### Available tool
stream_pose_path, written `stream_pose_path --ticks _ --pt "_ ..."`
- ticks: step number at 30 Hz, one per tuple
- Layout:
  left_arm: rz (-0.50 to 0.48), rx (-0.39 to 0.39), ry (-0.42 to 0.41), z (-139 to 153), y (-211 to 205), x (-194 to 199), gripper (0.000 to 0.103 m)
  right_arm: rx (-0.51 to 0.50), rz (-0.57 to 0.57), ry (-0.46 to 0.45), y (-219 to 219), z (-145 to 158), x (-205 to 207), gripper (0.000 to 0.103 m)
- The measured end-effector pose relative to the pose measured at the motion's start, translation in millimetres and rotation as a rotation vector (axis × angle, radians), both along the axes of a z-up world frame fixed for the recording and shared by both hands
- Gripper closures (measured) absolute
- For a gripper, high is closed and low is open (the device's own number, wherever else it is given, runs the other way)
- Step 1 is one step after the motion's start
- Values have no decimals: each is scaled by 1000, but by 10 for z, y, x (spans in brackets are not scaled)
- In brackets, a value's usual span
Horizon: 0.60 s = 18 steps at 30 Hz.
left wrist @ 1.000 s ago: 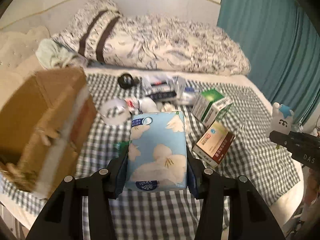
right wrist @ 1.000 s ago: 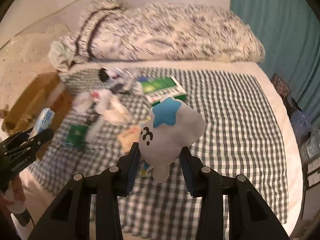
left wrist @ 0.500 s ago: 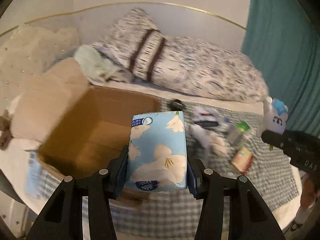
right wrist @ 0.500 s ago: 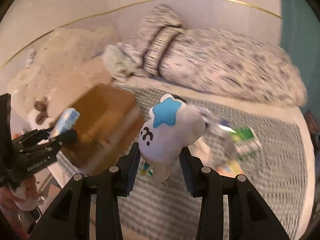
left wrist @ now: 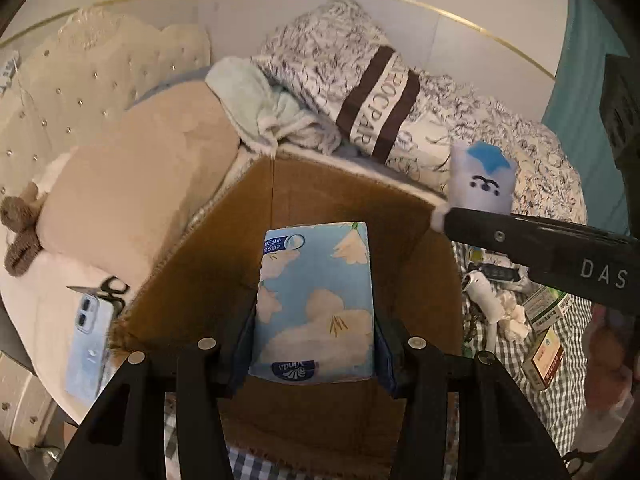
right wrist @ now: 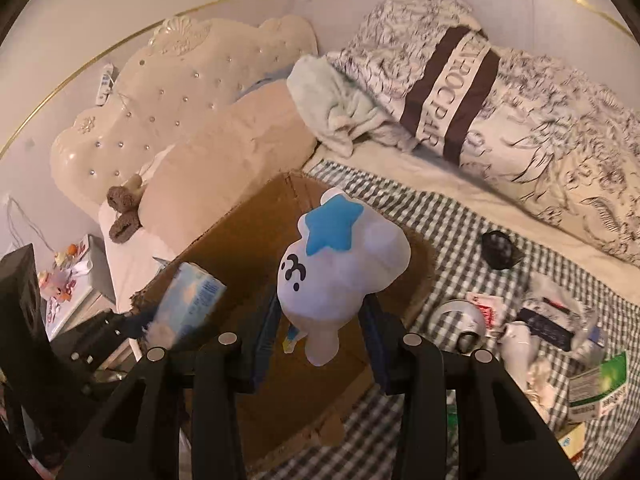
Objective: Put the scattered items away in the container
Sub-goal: 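Carry tissue pack and plush toy into the cardboard box and open both tools, then withdraw both tools from the box back over the bed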
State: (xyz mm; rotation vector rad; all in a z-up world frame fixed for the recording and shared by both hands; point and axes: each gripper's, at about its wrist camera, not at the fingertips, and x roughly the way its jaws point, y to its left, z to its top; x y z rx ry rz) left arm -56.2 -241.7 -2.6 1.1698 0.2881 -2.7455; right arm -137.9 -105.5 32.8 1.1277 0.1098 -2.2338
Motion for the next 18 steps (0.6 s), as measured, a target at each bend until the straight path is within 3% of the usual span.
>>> stream_pose_path --ticks 3,4,5,6,7,10,18 --pt "-23 -44 -8 -45 60 -61 49 -2 -10 -8 -26 -64 -67 63" --pt "-24 -62 -10 -51 75 -79 42 -1 -21 -7 -28 -74 -81 61" --pt "-18 -80 -11 -48 86 -98 22 1 -34 -6 -23 -70 -87 52" --pt "-9 -89 -9 -39 92 -109 12 -2 -49 -1 -11 -48 -86 35" --pt "-4 -84 -1 -23 90 -107 2 -11 -67 10 10 -21 -79 28" --pt "-14 -37 28 26 92 -86 2 -50 -91 39 76 79 -48 25" --pt "-24 -47 20 110 225 37 2 -47 -178 100 499 302 146 25"
